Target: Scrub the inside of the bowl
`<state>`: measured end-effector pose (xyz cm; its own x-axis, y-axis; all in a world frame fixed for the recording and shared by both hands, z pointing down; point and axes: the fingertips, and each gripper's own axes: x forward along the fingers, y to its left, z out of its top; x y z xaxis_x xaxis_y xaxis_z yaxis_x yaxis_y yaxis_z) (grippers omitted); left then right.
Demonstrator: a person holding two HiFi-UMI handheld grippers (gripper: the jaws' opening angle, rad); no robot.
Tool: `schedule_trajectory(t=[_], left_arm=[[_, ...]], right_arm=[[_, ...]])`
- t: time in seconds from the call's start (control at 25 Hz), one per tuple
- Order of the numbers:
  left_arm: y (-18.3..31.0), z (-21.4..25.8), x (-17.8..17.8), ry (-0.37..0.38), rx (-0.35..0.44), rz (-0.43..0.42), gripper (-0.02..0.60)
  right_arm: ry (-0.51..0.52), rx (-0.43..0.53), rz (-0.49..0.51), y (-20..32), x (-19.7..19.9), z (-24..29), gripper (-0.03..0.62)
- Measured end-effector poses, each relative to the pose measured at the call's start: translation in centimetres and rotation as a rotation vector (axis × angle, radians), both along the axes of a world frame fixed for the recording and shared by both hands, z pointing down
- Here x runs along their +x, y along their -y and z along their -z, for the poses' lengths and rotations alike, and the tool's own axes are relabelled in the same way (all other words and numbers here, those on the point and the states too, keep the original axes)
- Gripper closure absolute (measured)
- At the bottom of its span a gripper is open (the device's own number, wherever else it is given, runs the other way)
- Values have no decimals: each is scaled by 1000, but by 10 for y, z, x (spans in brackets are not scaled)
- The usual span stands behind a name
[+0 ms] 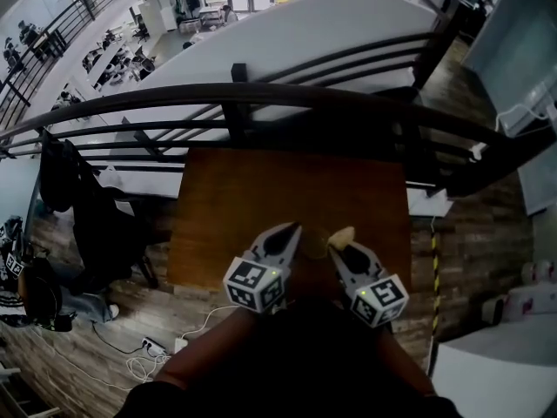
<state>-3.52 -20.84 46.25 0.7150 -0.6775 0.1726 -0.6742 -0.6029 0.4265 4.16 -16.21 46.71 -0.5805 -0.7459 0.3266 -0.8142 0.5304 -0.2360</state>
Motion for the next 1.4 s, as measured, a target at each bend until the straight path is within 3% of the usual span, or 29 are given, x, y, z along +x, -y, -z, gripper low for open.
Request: schedule_trajectory(t=[0.16, 0.4, 0.64, 1.0, 1.4], left_arm=[[11, -11, 10, 31, -18, -2, 578], [28, -33, 26, 71, -70, -8, 521], [47, -75, 43, 125, -165, -13, 469], [48, -189, 62, 172, -461, -28, 422], [32, -286, 64, 265, -667, -16, 413]], right_arm=[[-23, 5, 11, 18, 10, -2, 511], [-21, -15, 16, 37, 32, -18, 511], [-14, -72, 20, 60, 58, -44, 511], [3, -179, 23, 76, 88, -83, 511], [7, -278, 77, 68, 100, -119, 511]])
